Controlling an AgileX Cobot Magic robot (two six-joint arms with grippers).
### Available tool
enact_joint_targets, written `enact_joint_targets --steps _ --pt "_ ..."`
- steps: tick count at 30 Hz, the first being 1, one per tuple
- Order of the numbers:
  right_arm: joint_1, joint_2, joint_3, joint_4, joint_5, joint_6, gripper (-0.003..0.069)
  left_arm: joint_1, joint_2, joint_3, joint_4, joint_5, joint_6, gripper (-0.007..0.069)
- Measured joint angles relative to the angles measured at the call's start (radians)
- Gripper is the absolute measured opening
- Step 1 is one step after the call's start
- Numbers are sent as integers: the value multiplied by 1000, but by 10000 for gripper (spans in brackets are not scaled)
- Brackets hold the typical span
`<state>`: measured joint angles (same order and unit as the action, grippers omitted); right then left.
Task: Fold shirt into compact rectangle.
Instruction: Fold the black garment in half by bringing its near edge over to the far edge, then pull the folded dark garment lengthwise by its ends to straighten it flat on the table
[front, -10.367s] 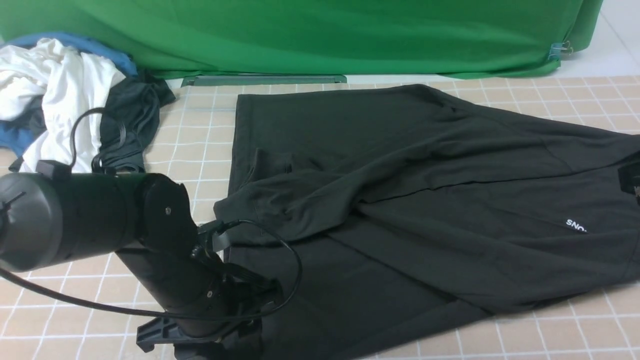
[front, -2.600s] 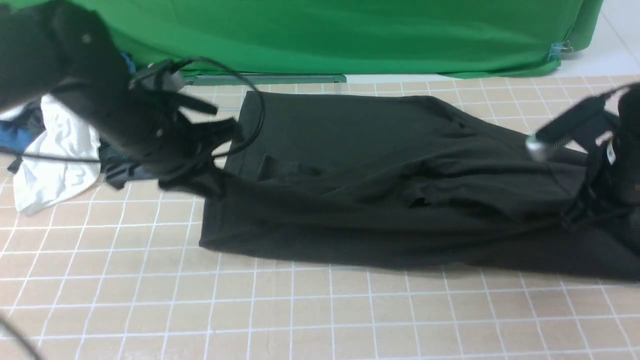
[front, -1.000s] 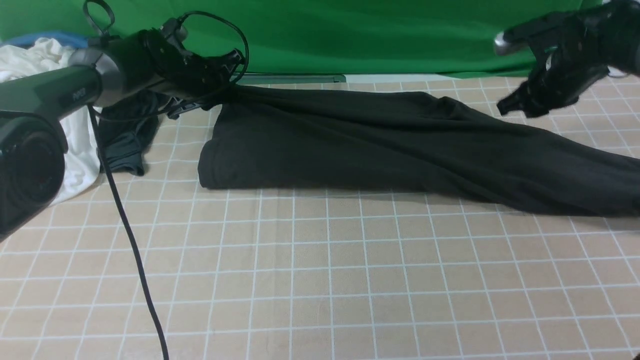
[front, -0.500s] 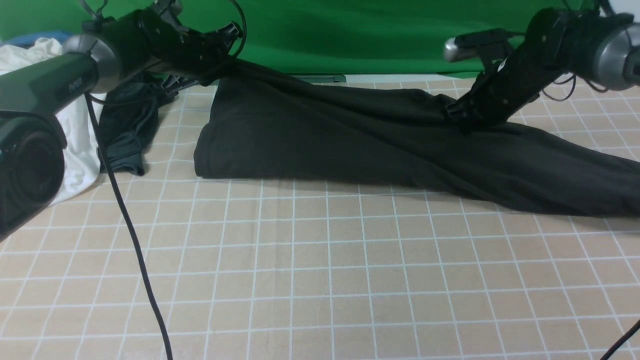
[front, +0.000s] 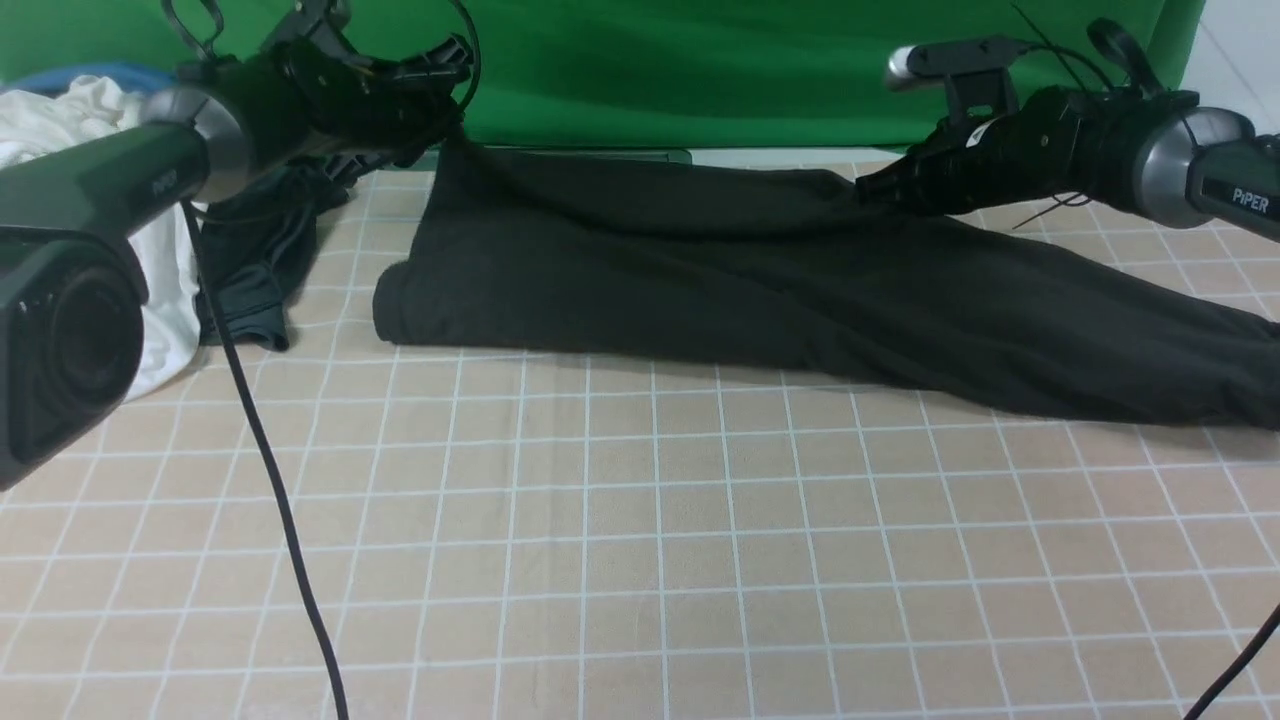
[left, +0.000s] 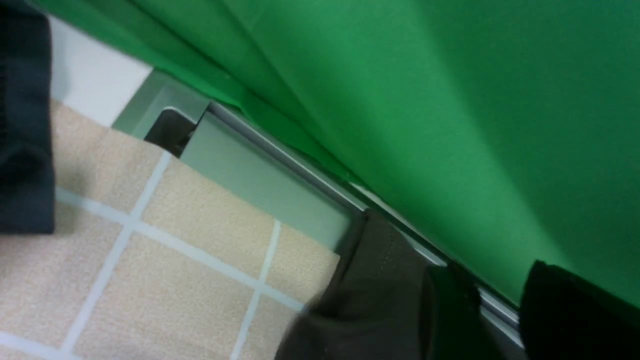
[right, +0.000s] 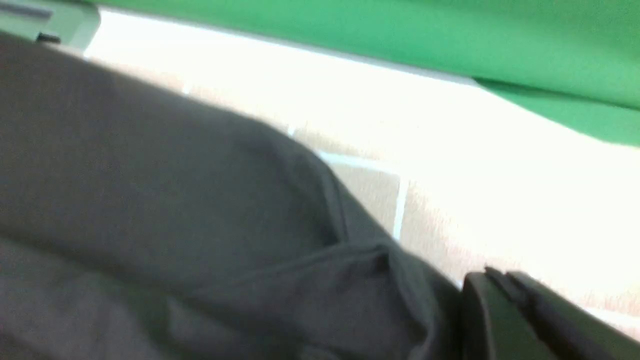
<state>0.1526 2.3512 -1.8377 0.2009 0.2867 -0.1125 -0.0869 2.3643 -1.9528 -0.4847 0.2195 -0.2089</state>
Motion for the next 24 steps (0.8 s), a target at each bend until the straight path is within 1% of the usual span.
enact_joint_targets --steps 1,2,3,4,5,6,7,8,10,11,12,14,15,16,17,18,20,21,22,23,24 --pt "0 0 -1 1 4 5 35 2 0 -5 0 5 -1 274" --pt "0 -2 -2 2 12 9 36 4 0 -10 0 17 -1 302" --pt "0 -5 -5 2 42 12 38 9 -3 -27 0 49 0 369" --pt "0 -5 -6 2 42 12 38 10 -4 -27 0 57 1 369" --pt "-1 -12 -16 2 87 12 38 19 -11 -54 0 117 11 442" --pt "-2 -14 -19 2 101 12 38 21 -13 -69 0 137 18 459" --pt "-7 -31 -43 2 166 8 38 36 -28 -115 3 253 42 519" --pt "-12 -44 -63 2 217 0 38 45 -37 -149 8 331 53 547" --pt "-21 -68 -97 2 312 -13 38 58 -51 -201 16 453 60 575" --pt "-26 -84 -123 2 379 -15 38 62 -60 -229 26 545 61 580" --pt "-35 -100 -159 2 477 -18 38 65 -68 -254 50 674 65 575" --pt "-40 -127 -193 2 588 -29 38 65 -74 -269 81 810 68 556" --pt "-41 -129 -200 2 615 -34 38 65 -74 -270 86 841 68 548" --pt "-42 -146 -221 1 700 -52 38 64 -74 -270 103 926 76 507" --pt "-45 -157 -232 1 751 -65 38 64 -72 -270 115 962 82 467" --pt "-46 -173 -241 1 803 -70 38 64 -68 -270 122 981 85 407" --pt "-50 -187 -242 2 846 -77 38 64 -67 -270 127 988 85 334" --pt "-53 -197 -242 2 873 -81 38 64 -67 -270 130 991 85 281" --pt "-65 -217 -238 2 903 -84 38 65 -75 -266 140 991 86 183" --pt "-69 -228 -235 2 910 -84 38 65 -82 -259 142 989 86 142" --pt "-90 -265 -210 0 918 -82 31 65 -109 -220 149 990 87 65"
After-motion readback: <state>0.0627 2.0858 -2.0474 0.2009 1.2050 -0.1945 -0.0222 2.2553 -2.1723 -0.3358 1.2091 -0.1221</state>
